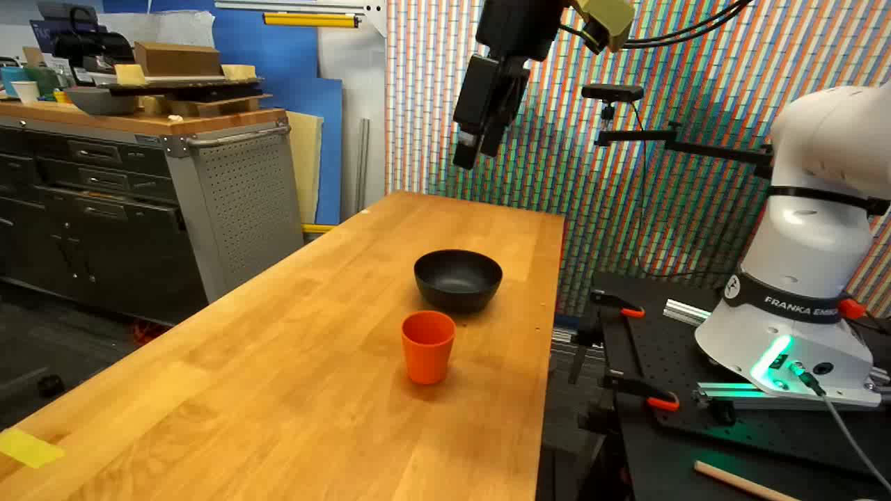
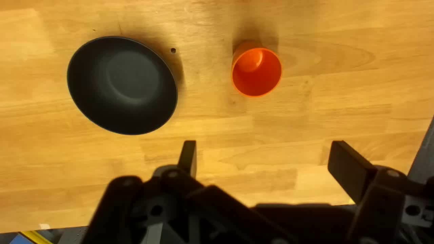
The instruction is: Put the orange cup in the black bowl
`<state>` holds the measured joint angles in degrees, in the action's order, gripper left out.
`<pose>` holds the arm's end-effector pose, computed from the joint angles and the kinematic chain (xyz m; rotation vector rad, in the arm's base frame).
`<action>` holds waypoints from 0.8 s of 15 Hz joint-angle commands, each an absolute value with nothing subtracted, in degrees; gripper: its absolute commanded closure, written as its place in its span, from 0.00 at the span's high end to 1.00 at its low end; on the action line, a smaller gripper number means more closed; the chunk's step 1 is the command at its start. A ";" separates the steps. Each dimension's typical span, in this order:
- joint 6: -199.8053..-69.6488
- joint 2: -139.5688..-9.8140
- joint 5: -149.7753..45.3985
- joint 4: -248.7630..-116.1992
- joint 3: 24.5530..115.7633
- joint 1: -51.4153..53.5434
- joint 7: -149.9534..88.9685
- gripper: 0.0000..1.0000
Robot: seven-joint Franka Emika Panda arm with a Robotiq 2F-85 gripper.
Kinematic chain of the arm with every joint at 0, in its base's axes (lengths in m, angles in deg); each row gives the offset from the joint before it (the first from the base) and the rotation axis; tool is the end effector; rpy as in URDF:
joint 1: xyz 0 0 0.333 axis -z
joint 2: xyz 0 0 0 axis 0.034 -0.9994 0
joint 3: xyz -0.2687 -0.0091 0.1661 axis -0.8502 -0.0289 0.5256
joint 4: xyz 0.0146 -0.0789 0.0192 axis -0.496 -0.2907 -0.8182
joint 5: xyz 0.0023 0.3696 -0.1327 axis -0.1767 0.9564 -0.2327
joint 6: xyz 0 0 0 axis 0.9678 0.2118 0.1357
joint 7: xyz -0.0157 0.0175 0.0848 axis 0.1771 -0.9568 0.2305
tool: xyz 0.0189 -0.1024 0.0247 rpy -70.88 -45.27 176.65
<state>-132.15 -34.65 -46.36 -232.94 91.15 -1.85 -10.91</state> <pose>0.4057 0.1588 0.4465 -3.1127 0.1556 -0.3450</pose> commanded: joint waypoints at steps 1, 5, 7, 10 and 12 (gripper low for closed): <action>-132.03 -34.75 -46.87 -232.72 90.26 -2.76 -10.57 1.00; -131.85 -35.91 -47.43 -231.63 90.54 -2.32 -10.02 1.00; -132.77 -39.08 -50.08 -231.20 91.85 -0.83 -7.03 1.00; -133.73 -49.32 -53.51 -229.04 90.80 0.32 -5.42 1.00; -135.35 -55.81 -54.86 -227.11 89.28 0.33 -5.58 1.00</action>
